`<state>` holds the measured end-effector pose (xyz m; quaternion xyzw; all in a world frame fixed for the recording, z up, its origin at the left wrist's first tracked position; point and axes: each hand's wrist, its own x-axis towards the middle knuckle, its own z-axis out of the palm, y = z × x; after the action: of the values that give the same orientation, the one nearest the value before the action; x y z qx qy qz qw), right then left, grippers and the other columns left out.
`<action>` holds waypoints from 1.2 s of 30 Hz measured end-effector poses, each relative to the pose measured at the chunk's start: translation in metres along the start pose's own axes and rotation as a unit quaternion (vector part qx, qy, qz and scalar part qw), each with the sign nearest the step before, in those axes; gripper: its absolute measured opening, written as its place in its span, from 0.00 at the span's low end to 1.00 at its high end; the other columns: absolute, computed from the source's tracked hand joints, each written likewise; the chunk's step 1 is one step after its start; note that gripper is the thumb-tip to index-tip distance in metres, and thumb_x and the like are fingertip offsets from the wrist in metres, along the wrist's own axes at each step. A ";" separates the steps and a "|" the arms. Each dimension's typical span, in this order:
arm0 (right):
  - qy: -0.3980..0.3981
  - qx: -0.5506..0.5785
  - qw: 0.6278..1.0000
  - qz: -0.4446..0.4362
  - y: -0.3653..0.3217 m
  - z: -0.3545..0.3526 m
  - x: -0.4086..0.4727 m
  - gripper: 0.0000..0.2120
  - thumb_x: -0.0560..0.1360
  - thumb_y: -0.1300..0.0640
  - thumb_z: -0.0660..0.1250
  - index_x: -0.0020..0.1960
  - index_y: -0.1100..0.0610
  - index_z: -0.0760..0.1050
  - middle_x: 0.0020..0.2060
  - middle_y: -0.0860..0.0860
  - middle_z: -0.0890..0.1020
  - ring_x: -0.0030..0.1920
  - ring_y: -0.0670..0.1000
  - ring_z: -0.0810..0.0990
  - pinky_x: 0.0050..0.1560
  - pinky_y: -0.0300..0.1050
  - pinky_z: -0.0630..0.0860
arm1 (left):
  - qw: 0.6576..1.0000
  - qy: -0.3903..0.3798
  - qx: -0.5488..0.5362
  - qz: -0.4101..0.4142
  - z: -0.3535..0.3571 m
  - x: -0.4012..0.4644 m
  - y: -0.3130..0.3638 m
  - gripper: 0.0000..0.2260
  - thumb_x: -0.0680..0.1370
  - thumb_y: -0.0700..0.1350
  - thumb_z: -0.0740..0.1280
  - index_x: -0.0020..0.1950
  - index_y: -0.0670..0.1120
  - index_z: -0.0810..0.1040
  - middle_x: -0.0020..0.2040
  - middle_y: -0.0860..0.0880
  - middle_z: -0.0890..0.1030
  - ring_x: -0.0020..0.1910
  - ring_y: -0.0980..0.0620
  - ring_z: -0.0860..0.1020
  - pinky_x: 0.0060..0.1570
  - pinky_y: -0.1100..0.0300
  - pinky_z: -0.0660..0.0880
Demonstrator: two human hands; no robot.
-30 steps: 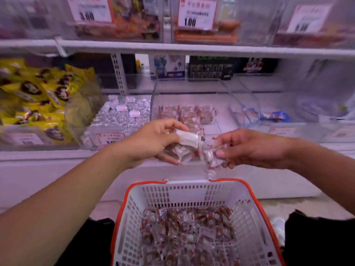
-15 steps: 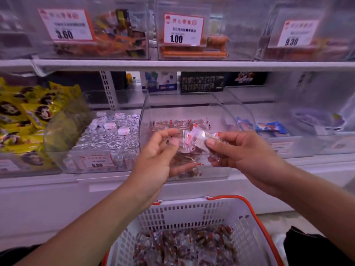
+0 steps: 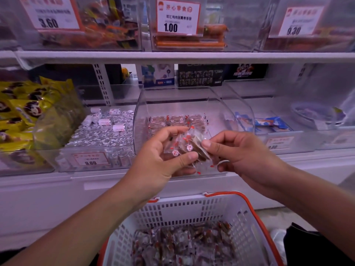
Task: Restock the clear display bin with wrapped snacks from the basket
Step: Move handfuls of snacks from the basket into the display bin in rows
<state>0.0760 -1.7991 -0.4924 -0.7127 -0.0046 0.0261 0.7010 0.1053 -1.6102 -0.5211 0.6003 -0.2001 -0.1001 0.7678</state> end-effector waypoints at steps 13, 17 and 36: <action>-0.106 0.080 0.986 0.100 0.003 -0.003 -0.001 0.13 0.67 0.52 0.74 0.46 0.59 0.78 0.41 0.57 0.82 0.40 0.51 0.83 0.41 0.43 0.81 | 0.996 -0.036 0.069 0.037 0.007 0.001 0.003 0.20 0.68 0.46 0.74 0.58 0.48 0.75 0.46 0.52 0.81 0.38 0.53 0.83 0.29 0.58 0.79; -0.194 0.187 0.951 0.152 0.002 -0.001 -0.001 0.12 0.74 0.53 0.69 0.52 0.58 0.82 0.50 0.60 0.83 0.48 0.55 0.85 0.43 0.41 0.82 | 0.989 -0.005 0.111 0.101 0.009 0.003 0.004 0.18 0.68 0.49 0.76 0.54 0.48 0.75 0.42 0.56 0.80 0.38 0.58 0.79 0.32 0.63 0.77; -0.081 -0.732 0.667 -0.116 -0.045 -0.023 0.132 0.13 0.69 0.47 0.75 0.47 0.55 0.79 0.41 0.51 0.82 0.40 0.53 0.78 0.41 0.43 0.72 | 0.719 -0.008 0.668 0.192 -0.054 0.041 0.016 0.11 0.78 0.54 0.65 0.59 0.52 0.74 0.53 0.55 0.78 0.51 0.57 0.69 0.55 0.57 0.72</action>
<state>0.2101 -1.8159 -0.4509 -0.9855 -0.1617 -0.0097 -0.0512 0.1636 -1.5746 -0.5085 0.9051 -0.3327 0.2044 0.1685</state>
